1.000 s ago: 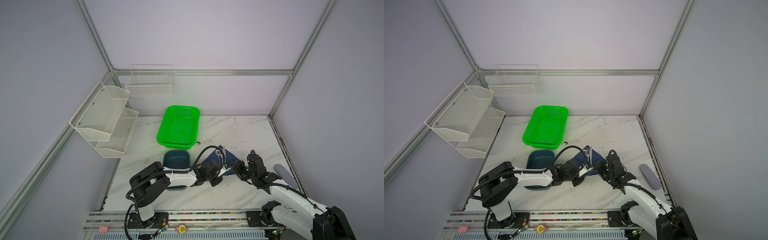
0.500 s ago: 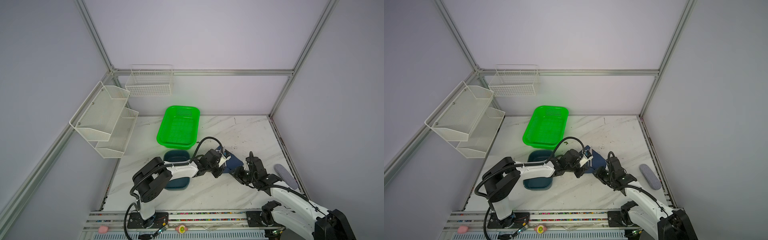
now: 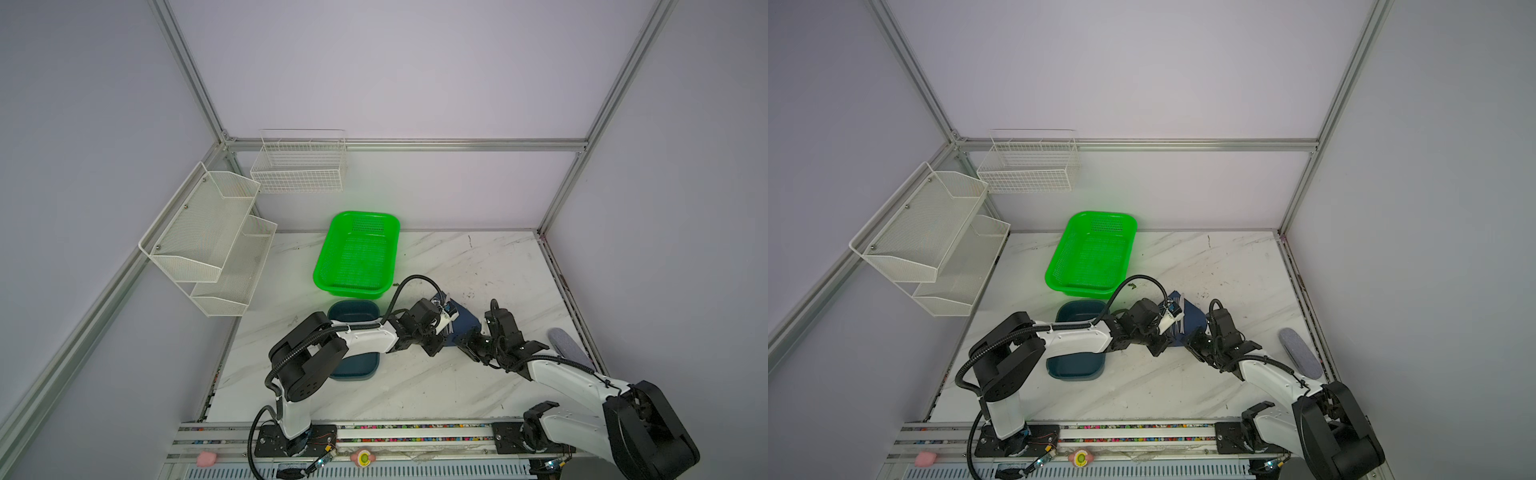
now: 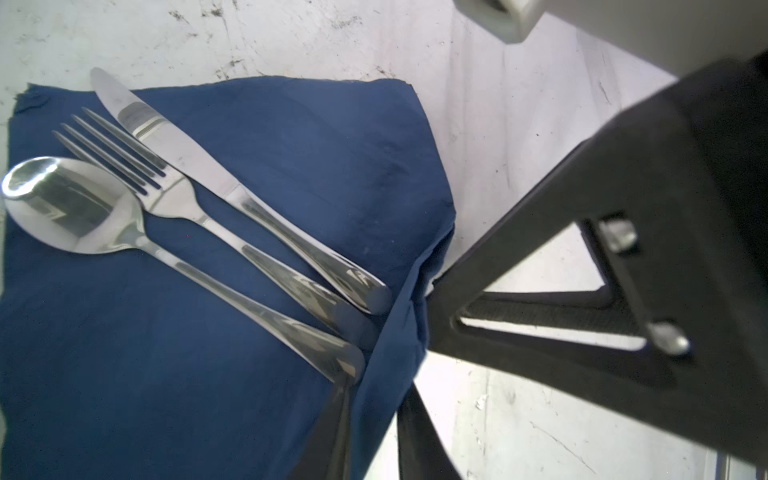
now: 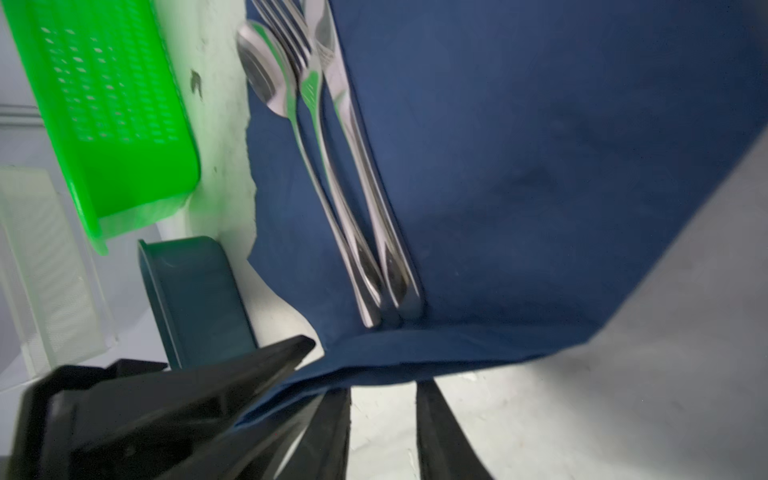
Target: Place the utensils on the paper napkin and roll it up
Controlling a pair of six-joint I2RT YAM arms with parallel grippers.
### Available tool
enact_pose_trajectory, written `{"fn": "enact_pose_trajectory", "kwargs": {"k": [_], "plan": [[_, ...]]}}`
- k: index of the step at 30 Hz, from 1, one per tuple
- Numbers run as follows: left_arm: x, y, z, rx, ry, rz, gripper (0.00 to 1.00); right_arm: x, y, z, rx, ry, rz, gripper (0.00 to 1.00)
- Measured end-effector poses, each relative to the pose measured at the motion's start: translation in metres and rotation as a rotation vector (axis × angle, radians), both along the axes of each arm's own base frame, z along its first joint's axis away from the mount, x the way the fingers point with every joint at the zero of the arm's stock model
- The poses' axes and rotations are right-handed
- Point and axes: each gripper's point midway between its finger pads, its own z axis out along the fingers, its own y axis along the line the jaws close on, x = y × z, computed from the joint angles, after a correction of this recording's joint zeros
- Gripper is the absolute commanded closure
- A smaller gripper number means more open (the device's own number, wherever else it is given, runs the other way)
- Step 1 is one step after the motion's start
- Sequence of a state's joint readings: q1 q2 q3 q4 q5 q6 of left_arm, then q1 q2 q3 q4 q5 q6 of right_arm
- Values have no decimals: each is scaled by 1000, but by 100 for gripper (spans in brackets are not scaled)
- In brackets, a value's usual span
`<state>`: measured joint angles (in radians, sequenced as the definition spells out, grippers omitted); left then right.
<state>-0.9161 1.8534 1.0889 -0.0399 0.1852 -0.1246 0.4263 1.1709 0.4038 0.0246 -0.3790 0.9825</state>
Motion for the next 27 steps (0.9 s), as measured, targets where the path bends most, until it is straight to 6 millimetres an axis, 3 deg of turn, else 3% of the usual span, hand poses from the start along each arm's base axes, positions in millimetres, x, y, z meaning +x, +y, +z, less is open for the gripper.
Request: {"fn": "enact_pose_trajectory", "kwargs": {"k": [3,10,16,19,22,27], "plan": [[6,3,2,-7,17,39,70,11,2,0,-3,-12,-19,70],[22,13,13,-19,36,122,70,28,8,-4,-14,-1,-26,68],[22,6,57,-172,17,144,83,31,6,-11,-29,21,-45,68],[15,-4,67,-256,56,116,92,31,5,-12,-34,25,-52,67],[9,-14,62,-299,120,94,99,31,5,-12,-37,28,-49,67],[8,-17,32,-285,215,114,100,32,5,-10,-53,23,-32,67]]}}
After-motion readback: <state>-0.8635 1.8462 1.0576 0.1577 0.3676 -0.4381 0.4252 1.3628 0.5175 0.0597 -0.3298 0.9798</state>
